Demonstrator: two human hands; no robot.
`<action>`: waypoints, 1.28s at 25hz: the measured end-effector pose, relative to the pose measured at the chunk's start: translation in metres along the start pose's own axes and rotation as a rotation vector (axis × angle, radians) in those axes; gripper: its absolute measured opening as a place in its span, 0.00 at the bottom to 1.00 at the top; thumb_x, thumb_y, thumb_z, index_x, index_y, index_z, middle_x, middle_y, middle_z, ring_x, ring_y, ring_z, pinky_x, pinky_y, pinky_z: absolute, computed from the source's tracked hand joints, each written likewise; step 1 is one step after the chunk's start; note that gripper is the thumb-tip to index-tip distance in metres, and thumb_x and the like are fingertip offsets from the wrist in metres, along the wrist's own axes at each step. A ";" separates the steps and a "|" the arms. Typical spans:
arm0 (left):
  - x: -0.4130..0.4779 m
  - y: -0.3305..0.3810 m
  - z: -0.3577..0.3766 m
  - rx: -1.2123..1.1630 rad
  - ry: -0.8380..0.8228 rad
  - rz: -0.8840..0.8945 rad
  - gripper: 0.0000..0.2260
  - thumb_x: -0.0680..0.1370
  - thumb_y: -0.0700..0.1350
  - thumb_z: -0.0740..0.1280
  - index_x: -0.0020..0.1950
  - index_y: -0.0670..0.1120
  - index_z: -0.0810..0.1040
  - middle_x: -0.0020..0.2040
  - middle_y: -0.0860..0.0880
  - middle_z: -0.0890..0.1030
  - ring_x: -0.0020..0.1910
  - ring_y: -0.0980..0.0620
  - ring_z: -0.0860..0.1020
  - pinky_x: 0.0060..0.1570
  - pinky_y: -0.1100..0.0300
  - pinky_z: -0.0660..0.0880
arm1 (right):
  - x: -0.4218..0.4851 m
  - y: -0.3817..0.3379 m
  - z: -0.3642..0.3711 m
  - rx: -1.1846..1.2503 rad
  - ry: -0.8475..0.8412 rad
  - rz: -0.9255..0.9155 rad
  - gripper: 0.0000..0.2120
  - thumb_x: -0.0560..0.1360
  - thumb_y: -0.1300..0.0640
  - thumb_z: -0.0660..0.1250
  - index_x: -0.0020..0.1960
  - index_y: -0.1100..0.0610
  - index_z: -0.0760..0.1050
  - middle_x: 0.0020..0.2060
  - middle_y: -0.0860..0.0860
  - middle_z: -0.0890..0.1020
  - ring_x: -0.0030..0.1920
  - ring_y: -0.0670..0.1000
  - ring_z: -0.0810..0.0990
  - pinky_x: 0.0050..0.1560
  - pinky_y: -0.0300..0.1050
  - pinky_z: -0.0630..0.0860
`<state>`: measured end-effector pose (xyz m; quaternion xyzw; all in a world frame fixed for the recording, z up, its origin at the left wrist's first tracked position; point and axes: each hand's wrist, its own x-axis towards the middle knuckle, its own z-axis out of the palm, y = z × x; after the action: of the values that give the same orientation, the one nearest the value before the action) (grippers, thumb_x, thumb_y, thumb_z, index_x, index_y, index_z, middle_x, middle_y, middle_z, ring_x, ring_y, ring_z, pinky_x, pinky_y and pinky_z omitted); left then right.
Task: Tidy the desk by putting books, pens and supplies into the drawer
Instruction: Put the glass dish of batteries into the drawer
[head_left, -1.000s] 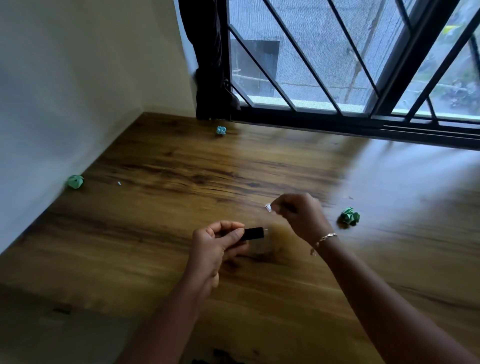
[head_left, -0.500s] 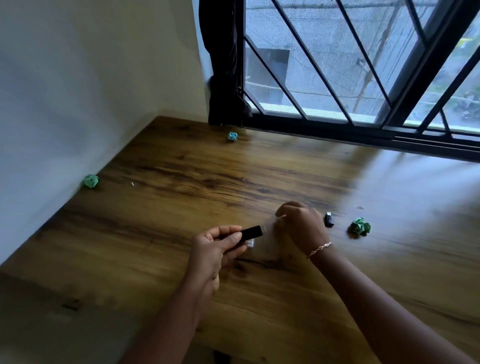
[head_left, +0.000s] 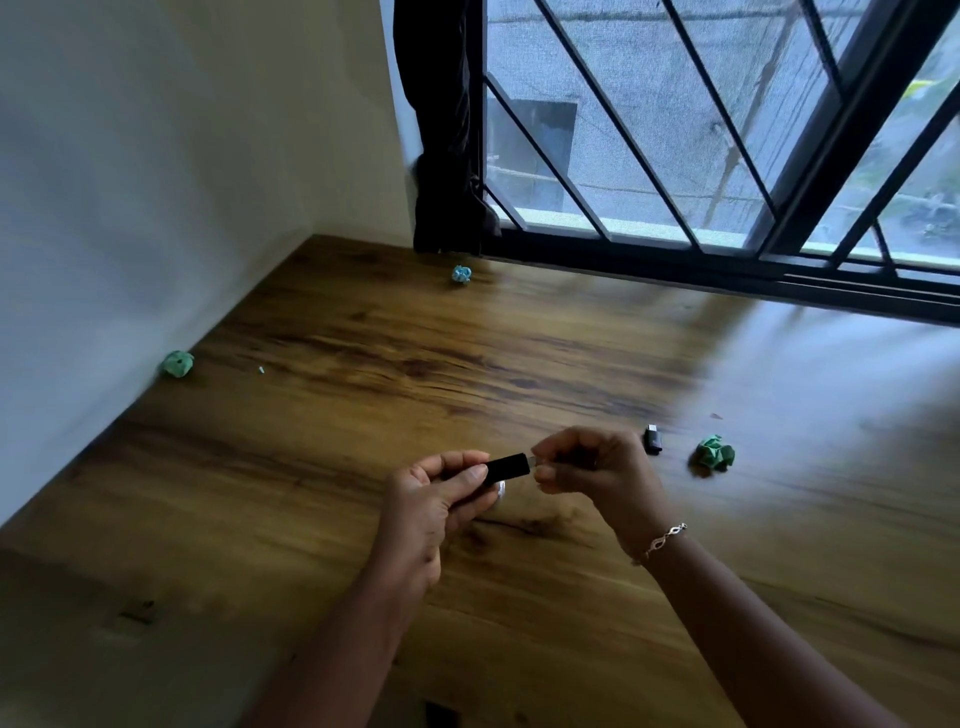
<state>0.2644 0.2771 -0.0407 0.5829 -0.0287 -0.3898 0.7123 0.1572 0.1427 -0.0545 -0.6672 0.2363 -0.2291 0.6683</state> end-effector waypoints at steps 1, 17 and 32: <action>0.000 -0.002 0.001 0.010 -0.002 -0.001 0.04 0.73 0.29 0.66 0.44 0.35 0.79 0.45 0.39 0.81 0.36 0.47 0.83 0.32 0.65 0.80 | -0.001 -0.001 0.000 0.026 0.016 0.011 0.10 0.65 0.75 0.70 0.39 0.63 0.79 0.34 0.54 0.81 0.34 0.46 0.81 0.36 0.37 0.79; -0.005 -0.013 0.010 0.067 0.066 0.011 0.05 0.72 0.28 0.67 0.41 0.37 0.79 0.46 0.38 0.81 0.42 0.43 0.81 0.31 0.65 0.80 | -0.011 0.006 -0.002 -0.024 0.049 -0.052 0.11 0.64 0.72 0.71 0.39 0.58 0.82 0.32 0.49 0.84 0.35 0.47 0.82 0.37 0.38 0.80; -0.003 -0.015 -0.002 0.361 -0.064 0.010 0.06 0.73 0.30 0.67 0.41 0.39 0.80 0.49 0.42 0.79 0.42 0.48 0.82 0.34 0.65 0.80 | -0.020 0.019 -0.016 -0.542 0.164 0.007 0.10 0.68 0.63 0.73 0.39 0.48 0.81 0.36 0.44 0.82 0.37 0.44 0.81 0.43 0.40 0.81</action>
<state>0.2555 0.2803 -0.0528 0.6884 -0.1239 -0.3931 0.5969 0.1312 0.1422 -0.0737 -0.7999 0.3445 -0.2084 0.4450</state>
